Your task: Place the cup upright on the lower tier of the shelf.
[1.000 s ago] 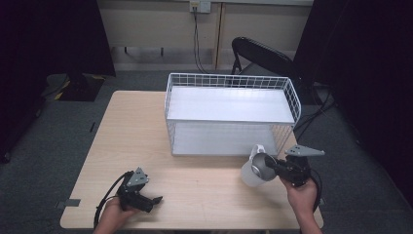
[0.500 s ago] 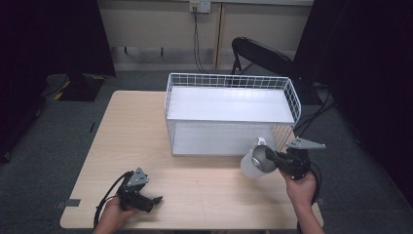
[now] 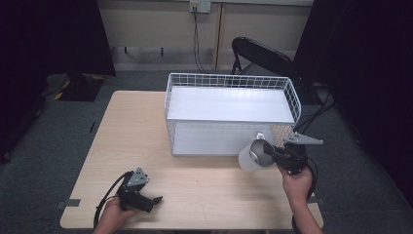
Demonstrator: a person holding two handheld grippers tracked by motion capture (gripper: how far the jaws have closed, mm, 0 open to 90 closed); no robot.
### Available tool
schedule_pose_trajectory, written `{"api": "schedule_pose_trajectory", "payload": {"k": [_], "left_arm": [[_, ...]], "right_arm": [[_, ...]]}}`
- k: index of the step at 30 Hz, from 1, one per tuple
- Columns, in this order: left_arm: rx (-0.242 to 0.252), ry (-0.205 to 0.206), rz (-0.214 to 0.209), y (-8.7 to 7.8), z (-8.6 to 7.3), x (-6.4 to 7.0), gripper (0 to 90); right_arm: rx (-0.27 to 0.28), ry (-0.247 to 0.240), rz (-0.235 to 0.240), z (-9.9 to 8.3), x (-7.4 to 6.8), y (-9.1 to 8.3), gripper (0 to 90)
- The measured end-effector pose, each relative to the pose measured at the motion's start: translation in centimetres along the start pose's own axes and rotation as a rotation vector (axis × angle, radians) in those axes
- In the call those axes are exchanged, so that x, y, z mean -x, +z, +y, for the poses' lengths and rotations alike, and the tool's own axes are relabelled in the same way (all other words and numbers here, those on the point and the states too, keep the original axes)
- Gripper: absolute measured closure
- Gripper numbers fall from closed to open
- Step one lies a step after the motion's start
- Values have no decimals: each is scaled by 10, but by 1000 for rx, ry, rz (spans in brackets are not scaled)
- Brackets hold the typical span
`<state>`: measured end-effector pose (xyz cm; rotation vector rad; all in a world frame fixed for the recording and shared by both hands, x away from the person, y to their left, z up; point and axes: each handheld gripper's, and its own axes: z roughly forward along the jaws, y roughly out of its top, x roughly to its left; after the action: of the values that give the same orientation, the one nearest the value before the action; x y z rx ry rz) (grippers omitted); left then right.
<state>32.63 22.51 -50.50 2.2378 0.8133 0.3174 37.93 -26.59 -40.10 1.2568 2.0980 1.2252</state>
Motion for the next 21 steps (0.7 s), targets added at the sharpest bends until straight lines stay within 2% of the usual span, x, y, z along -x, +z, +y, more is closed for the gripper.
{"api": "schedule_pose_trajectory", "payload": {"k": [6, 10, 21], "left_arm": [[0, 0, 0, 0, 0, 0, 0], [-1, 0, -1, 0, 0, 0, 0], [0, 0, 0, 0, 0, 0, 0]], "right_arm": [[10, 5, -22, 1, 0, 4, 827], [13, 13, -20, 2, 1, 6, 827], [29, 13, -65, 3, 2, 12, 827]]}}
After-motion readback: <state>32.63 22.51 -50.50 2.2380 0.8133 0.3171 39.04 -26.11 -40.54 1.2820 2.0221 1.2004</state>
